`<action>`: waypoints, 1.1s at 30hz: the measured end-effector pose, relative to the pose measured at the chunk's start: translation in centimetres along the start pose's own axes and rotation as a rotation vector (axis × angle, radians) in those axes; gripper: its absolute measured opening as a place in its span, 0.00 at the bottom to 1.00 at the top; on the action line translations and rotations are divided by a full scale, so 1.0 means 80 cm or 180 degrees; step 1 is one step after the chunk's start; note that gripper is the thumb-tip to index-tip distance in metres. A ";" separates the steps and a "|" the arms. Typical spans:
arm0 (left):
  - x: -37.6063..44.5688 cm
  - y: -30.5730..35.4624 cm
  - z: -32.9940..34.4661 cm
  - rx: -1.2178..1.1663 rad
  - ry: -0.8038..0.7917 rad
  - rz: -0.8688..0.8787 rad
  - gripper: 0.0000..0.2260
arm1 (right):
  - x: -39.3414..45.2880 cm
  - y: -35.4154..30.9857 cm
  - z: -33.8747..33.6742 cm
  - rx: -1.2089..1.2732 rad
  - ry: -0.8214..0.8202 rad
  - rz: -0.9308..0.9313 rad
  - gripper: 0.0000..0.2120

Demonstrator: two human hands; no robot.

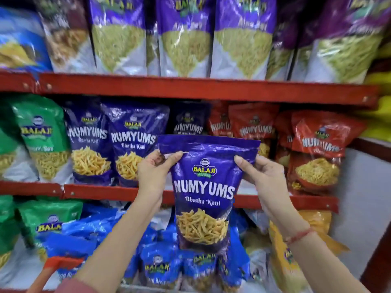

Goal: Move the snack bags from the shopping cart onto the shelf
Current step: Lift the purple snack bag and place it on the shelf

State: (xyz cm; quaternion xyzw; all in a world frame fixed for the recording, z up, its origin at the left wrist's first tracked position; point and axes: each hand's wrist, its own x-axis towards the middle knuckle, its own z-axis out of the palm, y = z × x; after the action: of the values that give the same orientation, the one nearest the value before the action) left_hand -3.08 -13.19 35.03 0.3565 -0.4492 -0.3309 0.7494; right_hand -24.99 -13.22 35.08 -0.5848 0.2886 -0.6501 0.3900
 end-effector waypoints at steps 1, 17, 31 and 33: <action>0.014 0.006 0.009 -0.0060 0.0000 0.0049 0.04 | 0.015 -0.009 0.002 0.0002 0.0023 -0.0101 0.07; 0.160 -0.021 0.085 -0.0450 0.0002 0.0024 0.05 | 0.184 0.030 0.004 0.0330 0.0373 -0.0136 0.08; 0.227 -0.075 0.107 -0.0362 0.0453 -0.0188 0.08 | 0.265 0.106 0.008 0.0227 0.0802 0.0136 0.02; 0.229 -0.084 0.106 -0.0344 0.0413 -0.0129 0.09 | 0.264 0.115 0.007 0.0187 0.0734 0.0148 0.03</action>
State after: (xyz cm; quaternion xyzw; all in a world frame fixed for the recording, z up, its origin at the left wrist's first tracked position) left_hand -5.03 -33.69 40.37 0.3453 -0.3738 -0.3460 0.7882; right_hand -23.17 -35.90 38.85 -0.4877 0.3259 -0.7119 0.3862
